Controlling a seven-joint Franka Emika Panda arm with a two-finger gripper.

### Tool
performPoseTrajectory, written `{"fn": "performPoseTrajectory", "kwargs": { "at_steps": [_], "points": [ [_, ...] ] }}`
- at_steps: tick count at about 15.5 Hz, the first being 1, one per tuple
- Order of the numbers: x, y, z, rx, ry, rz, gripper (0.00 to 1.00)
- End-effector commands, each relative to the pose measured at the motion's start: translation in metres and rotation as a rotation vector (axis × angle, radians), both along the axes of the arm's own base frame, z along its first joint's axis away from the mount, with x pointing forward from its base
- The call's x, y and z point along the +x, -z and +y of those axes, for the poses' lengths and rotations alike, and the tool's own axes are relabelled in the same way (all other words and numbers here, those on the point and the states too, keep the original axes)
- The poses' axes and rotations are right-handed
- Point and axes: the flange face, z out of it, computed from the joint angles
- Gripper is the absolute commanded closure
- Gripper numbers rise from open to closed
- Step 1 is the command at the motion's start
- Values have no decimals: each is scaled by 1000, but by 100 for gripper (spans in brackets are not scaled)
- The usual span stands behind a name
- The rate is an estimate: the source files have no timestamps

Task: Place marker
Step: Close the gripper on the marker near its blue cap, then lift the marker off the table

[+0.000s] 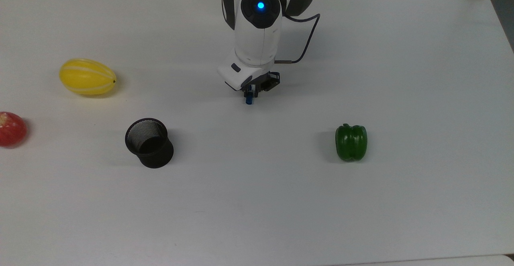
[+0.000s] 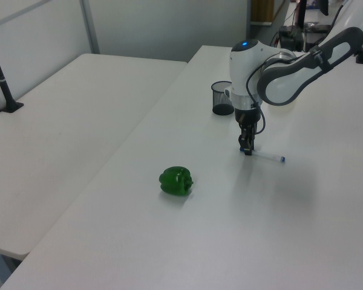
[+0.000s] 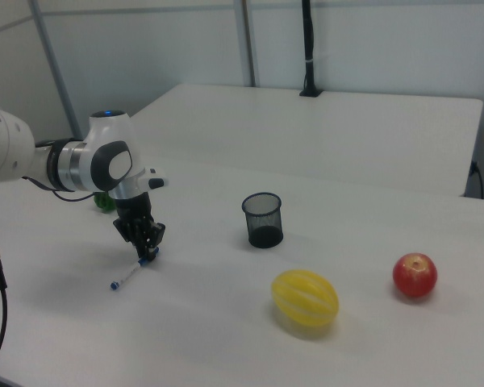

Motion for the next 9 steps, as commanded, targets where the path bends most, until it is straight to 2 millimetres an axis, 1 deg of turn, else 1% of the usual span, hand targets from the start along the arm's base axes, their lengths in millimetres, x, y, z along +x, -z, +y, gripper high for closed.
{"fn": "performPoseTrajectory", "kwargs": {
  "at_steps": [1, 4, 6, 7, 9],
  "points": [
    [-5, 4, 8, -11, 4, -19, 84],
    [-5, 3, 8, -10, 5, -19, 87],
    [-4, -3, 7, -11, 9, -19, 88],
    [-5, -10, 7, -8, 13, -25, 88],
    [-7, -38, 5, -18, 27, -6, 88]
  ]
}}
